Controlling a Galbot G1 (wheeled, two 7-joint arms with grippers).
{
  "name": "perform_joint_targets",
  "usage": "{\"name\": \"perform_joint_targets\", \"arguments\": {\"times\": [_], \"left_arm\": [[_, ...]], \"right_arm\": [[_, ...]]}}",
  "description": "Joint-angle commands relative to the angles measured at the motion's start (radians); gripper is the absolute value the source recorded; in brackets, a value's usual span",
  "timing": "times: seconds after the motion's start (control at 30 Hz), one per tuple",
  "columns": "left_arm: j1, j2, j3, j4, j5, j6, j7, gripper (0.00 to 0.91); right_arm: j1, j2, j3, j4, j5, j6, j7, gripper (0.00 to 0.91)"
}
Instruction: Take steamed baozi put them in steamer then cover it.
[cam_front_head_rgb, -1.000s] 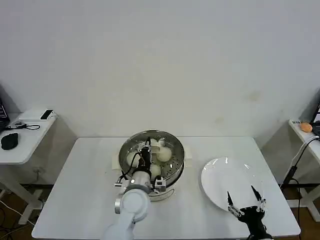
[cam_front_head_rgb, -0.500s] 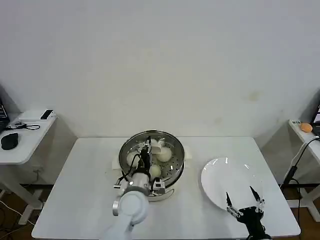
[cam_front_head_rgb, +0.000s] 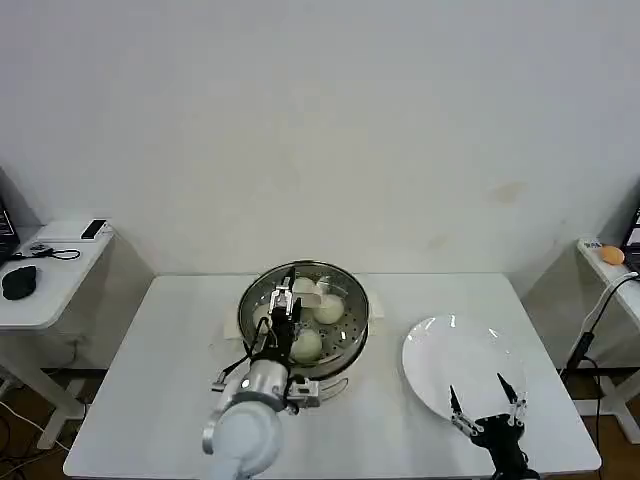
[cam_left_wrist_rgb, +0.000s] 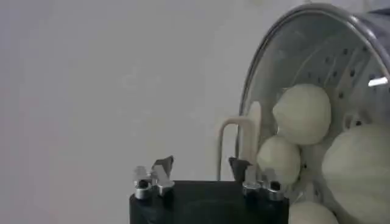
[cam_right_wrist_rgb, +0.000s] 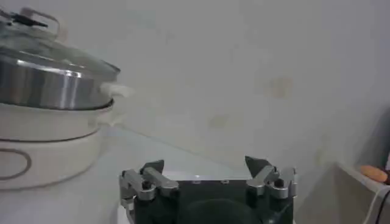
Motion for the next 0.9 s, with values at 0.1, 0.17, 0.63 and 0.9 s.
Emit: {"name": "perform_joint_targets", "arguments": {"times": [0.1,0.17,0.63,0.9], "left_arm": [[0.208,0.122,-0.087,-0.264,-0.198,-0.029,-0.092,0.907],[0.24,0.152,-0.129,-0.279,-0.278,-0.05,-0.133,0.907],[0.479,0.126,-0.574,-0.106,-1.804,-0.355,-0.565,0.907],[0.642,0.126,-0.558,-0.158,-1.841,-0.348,-0.466,0.907]], "right_arm": [[-0.002,-0.003,-0.002,-0.005,0.007,0.0,0.001,0.907],[-0.001,-0.005,-0.004,-0.009,0.012,-0.01,0.008,0.907],[-0.072,-0.11,-0.085,0.049,0.341,-0.143,0.034,0.907],[-0.146,-0.254,-0.131,0.059,0.413,-0.133,0.03,0.907]]}}
